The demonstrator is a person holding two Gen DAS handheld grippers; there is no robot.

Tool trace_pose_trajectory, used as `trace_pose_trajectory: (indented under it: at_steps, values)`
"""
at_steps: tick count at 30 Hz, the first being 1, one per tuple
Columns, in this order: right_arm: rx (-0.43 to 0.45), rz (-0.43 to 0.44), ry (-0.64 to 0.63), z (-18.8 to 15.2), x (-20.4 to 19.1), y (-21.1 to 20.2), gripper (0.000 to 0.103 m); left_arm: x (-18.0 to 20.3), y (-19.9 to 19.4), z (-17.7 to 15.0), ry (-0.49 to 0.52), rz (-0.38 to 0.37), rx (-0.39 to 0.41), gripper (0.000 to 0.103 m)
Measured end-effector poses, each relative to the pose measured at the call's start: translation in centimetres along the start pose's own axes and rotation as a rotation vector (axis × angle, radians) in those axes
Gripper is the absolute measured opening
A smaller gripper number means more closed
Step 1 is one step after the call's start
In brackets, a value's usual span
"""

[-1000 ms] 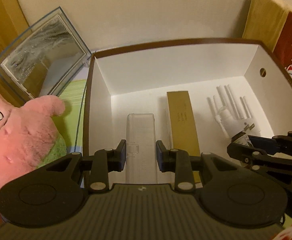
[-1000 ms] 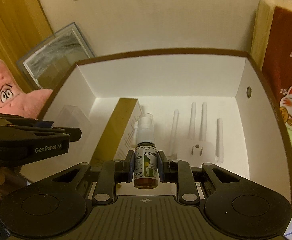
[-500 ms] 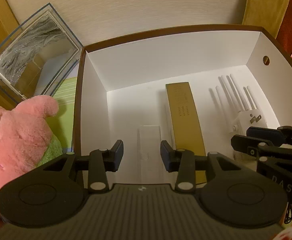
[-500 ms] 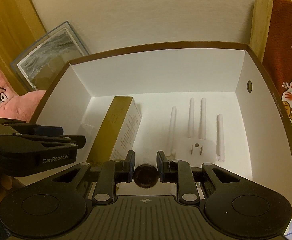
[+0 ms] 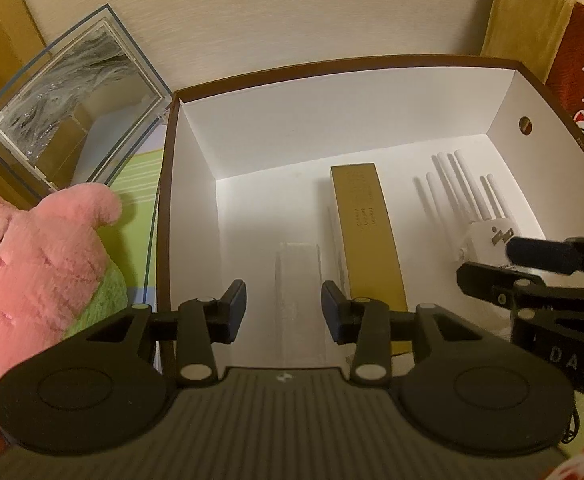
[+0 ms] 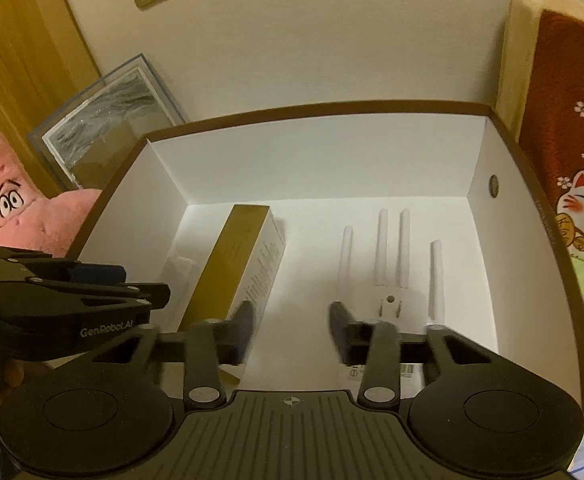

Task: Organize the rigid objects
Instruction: 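Lower both items into the box and open both tools, then withdraw both tools from the box back toward the loose items on the bed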

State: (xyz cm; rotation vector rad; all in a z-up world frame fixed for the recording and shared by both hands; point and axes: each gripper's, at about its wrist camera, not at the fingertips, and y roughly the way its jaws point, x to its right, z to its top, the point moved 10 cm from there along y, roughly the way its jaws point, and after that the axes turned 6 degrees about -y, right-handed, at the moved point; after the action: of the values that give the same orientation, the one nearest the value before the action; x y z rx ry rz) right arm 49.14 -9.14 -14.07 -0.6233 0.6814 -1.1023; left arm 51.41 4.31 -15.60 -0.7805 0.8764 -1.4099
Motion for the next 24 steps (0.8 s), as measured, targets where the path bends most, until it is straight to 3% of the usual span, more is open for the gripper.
trace_pose_trajectory:
  at_steps: [8, 24]
  values:
    - [0.038, -0.010, 0.000, 0.0, 0.5, -2.0, 0.061, -0.1, -1.9, -0.3, -0.023, -0.011, 0.028, 0.043]
    - [0.139, -0.024, 0.084, -2.6, 3.7, -10.9, 0.064, -1.1, -10.3, -3.4, -0.118, -0.051, 0.140, 0.045]
